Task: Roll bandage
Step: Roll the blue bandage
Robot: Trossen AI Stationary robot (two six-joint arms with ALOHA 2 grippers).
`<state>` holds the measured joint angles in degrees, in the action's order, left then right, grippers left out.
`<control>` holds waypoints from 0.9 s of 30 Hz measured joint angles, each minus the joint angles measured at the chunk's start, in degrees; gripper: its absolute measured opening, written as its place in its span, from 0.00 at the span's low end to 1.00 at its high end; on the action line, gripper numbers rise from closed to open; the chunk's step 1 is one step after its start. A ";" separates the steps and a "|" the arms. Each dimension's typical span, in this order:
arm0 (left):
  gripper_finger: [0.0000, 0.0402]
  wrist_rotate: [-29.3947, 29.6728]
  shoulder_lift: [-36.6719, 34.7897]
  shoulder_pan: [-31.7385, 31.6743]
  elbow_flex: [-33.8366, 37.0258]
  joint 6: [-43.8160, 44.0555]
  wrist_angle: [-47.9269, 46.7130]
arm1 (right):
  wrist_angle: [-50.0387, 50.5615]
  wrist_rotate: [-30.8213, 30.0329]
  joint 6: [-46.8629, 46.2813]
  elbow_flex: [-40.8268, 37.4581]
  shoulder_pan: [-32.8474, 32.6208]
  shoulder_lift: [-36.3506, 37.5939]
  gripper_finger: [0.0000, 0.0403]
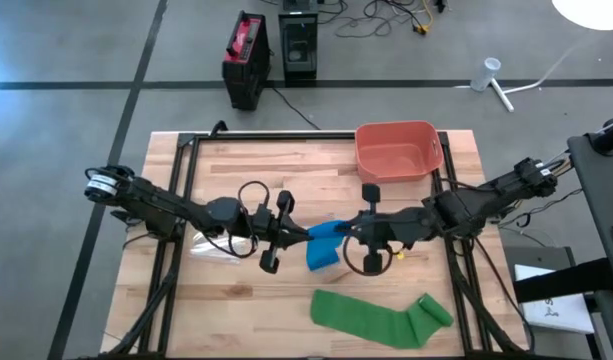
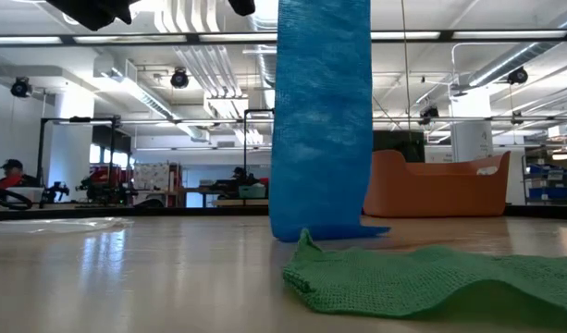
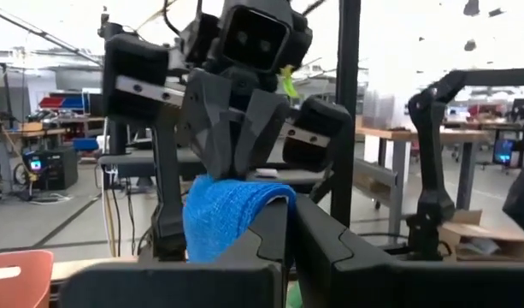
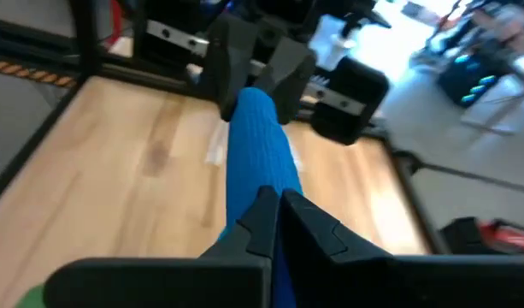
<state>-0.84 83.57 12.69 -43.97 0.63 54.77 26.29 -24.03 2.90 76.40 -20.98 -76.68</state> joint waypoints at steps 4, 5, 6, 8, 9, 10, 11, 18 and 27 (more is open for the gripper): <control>0.00 0.10 -0.07 0.00 0.00 -0.05 -0.32 | 1.80 3.27 -2.41 0.07 1.25 -0.21 0.02; 0.00 0.30 -0.12 -0.02 0.00 -0.07 -0.42 | 2.73 3.29 -3.10 0.07 1.25 0.10 0.02; 0.00 0.37 -0.33 -0.02 0.00 -0.09 -0.75 | 3.59 3.34 -3.73 0.04 1.25 0.39 0.02; 0.00 0.46 -0.60 -0.06 0.00 -0.14 -0.72 | 5.52 3.30 -5.77 0.04 1.24 1.51 0.02; 0.00 0.48 -0.80 -0.06 0.00 -0.16 -0.64 | 6.94 3.16 -6.70 0.04 1.15 2.17 0.02; 0.00 0.20 -0.89 -0.05 0.00 -0.16 -0.21 | 8.28 2.85 -7.48 0.03 1.10 2.69 0.02; 0.00 -0.29 -1.03 0.05 -0.12 -0.19 0.71 | 9.18 2.74 -7.85 -0.07 1.09 3.19 0.02; 0.00 -0.13 -1.11 0.02 -0.26 -0.23 0.21 | 6.76 2.81 -5.65 -0.15 0.84 3.64 0.02; 0.00 0.12 -2.24 -0.01 -0.26 3.87 0.54 | 5.91 -10.54 4.53 0.37 -4.27 5.11 0.06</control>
<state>-0.72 81.33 12.67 -44.23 4.50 55.31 32.20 -34.56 7.43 76.77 -25.25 -71.58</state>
